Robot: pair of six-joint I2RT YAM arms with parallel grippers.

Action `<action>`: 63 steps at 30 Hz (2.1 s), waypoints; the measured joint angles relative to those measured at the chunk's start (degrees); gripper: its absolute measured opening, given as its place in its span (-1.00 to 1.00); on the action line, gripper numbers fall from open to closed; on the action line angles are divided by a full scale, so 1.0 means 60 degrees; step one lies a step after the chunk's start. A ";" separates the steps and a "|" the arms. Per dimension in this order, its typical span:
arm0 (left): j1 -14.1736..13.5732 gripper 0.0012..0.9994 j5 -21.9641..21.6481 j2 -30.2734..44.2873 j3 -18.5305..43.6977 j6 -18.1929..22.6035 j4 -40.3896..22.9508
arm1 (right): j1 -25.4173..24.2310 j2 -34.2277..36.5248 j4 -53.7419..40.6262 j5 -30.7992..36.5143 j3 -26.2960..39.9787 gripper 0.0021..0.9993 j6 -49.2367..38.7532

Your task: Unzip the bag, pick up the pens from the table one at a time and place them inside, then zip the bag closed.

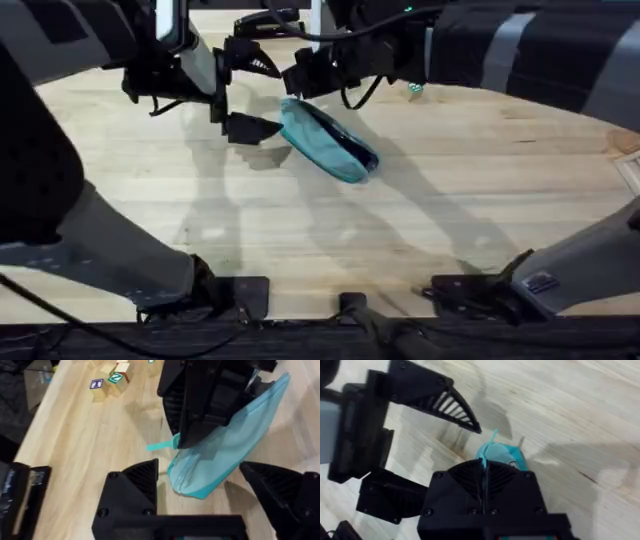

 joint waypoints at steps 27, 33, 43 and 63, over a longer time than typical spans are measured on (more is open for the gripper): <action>-0.0679 0.50 0.1220 0.1359 0.0006 -0.0135 0.0400 | 0.0000 0.0000 0.0000 0.0001 0.0000 -0.94 -0.0299; -0.0675 -0.57 0.0943 0.1359 0.0006 -0.0160 0.0480 | 0.0000 0.0000 -0.0015 -0.0003 0.0000 -0.95 -0.0302; -0.0672 -0.92 0.0801 0.1359 0.0014 -0.0135 0.0510 | 0.0004 -0.0067 -0.0189 0.0001 0.0000 -0.94 -0.0818; -0.0697 -0.92 0.0822 0.1359 0.0014 -0.0135 0.0576 | -0.0390 -0.1341 -0.5172 0.1006 0.0051 -0.94 -0.4200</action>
